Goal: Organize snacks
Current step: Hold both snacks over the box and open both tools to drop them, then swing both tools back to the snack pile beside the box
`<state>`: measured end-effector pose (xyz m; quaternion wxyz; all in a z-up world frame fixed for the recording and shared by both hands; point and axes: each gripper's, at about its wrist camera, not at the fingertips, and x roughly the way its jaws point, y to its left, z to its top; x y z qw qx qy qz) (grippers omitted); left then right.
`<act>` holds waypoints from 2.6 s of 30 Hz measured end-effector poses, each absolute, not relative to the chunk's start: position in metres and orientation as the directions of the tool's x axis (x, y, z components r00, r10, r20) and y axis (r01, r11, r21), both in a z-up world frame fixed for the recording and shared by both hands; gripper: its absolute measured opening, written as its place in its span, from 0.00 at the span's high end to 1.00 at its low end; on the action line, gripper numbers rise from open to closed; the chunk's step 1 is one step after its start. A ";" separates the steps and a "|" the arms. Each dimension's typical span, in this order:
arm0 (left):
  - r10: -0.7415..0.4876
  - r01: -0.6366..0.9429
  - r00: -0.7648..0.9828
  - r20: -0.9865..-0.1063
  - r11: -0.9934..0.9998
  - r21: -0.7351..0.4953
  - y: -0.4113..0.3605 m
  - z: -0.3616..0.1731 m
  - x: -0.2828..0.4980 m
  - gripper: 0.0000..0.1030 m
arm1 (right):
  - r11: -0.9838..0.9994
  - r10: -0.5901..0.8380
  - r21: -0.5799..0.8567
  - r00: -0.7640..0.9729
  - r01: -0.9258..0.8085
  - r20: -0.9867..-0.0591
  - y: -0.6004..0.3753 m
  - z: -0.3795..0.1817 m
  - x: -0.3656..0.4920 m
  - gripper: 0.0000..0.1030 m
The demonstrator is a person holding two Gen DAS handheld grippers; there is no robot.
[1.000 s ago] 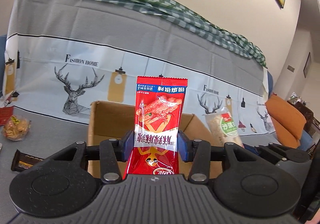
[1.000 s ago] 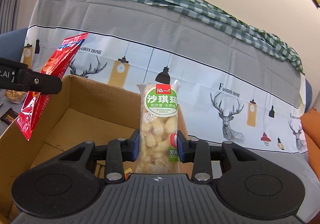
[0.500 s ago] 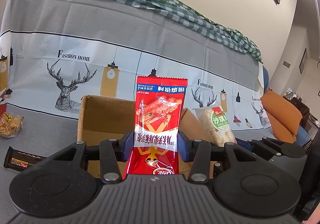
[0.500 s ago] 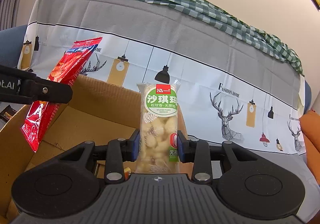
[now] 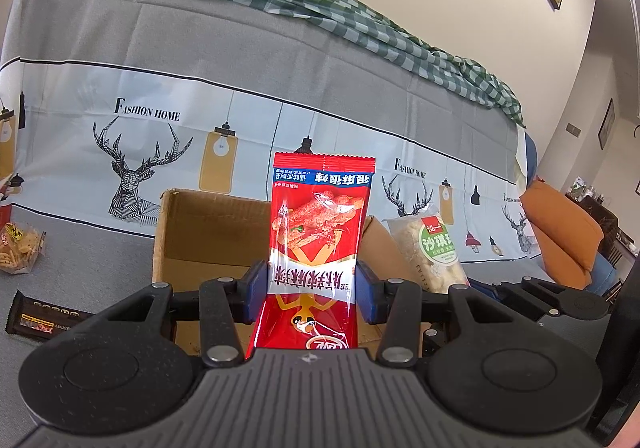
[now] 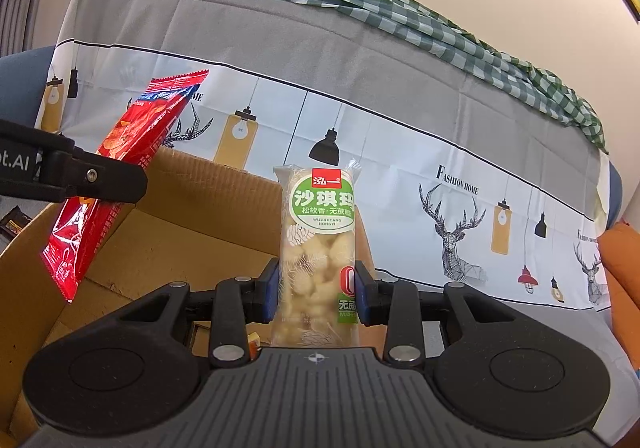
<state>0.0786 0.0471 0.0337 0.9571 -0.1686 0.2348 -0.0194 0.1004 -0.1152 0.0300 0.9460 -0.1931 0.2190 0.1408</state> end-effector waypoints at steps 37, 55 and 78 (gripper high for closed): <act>-0.122 -0.042 0.898 -0.422 0.932 -0.360 0.062 0.039 0.068 0.55 | 0.899 0.178 -0.287 0.875 -0.330 -0.450 -0.105 0.033 0.098 0.48; 0.089 -0.246 0.815 -0.573 0.948 -0.202 0.185 0.035 0.023 0.67 | 0.881 0.340 -0.141 0.812 -0.452 -0.475 -0.046 0.037 0.068 0.76; 0.317 -0.593 0.450 -0.835 0.805 -0.013 0.277 -0.091 0.030 0.35 | 0.779 0.406 -0.222 0.742 -0.586 -0.534 0.002 0.019 0.057 0.75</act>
